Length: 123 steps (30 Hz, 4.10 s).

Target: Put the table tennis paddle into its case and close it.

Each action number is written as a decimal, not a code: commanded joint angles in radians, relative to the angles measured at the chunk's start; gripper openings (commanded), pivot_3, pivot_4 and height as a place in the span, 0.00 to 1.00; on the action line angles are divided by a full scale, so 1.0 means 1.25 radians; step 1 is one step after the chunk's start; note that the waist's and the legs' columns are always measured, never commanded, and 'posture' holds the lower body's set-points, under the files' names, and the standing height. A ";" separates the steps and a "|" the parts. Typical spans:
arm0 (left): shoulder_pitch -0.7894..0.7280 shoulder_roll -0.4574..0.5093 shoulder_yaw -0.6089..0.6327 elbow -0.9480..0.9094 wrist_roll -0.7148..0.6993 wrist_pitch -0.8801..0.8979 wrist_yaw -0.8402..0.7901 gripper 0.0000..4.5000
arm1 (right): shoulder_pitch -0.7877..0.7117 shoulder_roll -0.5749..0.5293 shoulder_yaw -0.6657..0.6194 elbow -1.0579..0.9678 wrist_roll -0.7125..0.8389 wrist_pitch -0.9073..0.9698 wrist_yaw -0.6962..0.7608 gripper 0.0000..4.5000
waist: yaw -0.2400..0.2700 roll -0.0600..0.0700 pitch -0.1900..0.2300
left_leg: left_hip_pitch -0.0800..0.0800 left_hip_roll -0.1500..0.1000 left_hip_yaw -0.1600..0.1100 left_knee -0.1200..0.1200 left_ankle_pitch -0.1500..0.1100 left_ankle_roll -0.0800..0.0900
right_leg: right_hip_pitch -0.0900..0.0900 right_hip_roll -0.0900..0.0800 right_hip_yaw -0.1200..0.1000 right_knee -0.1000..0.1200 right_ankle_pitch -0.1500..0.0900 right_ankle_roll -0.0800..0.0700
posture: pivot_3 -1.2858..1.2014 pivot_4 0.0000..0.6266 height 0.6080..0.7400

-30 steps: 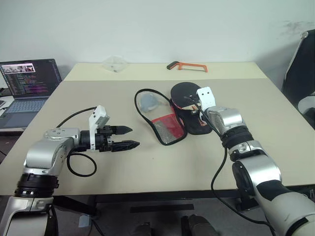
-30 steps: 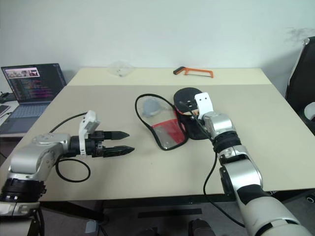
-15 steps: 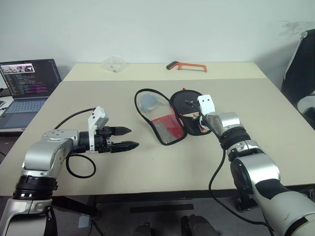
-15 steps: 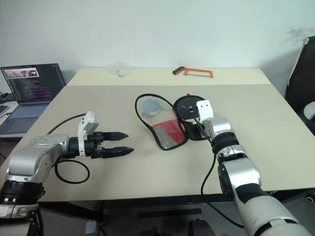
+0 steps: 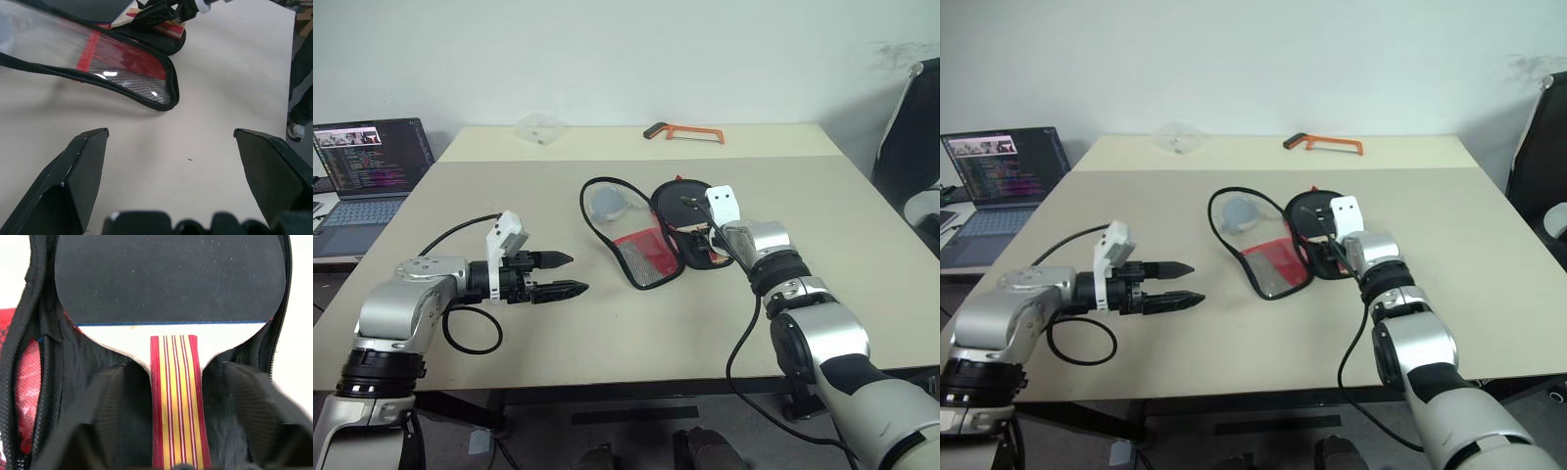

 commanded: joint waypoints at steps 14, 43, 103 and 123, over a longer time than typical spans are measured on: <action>-0.083 -0.051 -0.030 0.175 0.129 -0.186 0.076 1.00 | 0.459 -0.441 0.023 -1.023 0.212 0.052 0.550 1.00 | 0.021 0.000 0.000 | -0.001 -0.001 -0.003 0.002 0.000 0.000 | 0.001 0.002 -0.003 -0.002 -0.003 0.006 | 0.52 0.24 1.00; -0.397 -0.532 -0.139 0.614 0.377 -0.586 0.440 0.01 | 0.518 -0.452 -0.066 -1.126 0.359 0.060 0.514 1.00 | 0.039 -0.005 0.002 | 0.008 -0.001 -0.001 0.003 0.000 0.000 | 0.011 0.002 -0.001 -0.002 -0.003 0.007 | 0.52 0.24 1.00; 0.001 -0.164 0.038 -0.105 0.017 -0.160 0.207 0.99 | 0.252 -0.009 -0.406 -0.391 0.521 0.307 -0.097 1.00 | 0.009 -0.003 0.002 | 0.009 0.007 0.007 0.001 0.000 0.001 | 0.012 0.007 0.001 -0.011 0.006 0.002 | 0.52 0.24 1.00; -0.034 -0.183 0.002 -0.079 0.031 -0.173 0.193 0.99 | 0.175 0.021 -0.443 -0.119 0.501 0.124 -0.025 1.00 | -0.017 -0.004 0.002 | 0.014 0.012 0.017 0.001 0.000 0.001 | 0.013 0.019 0.016 -0.012 0.008 0.004 | 0.52 0.24 1.00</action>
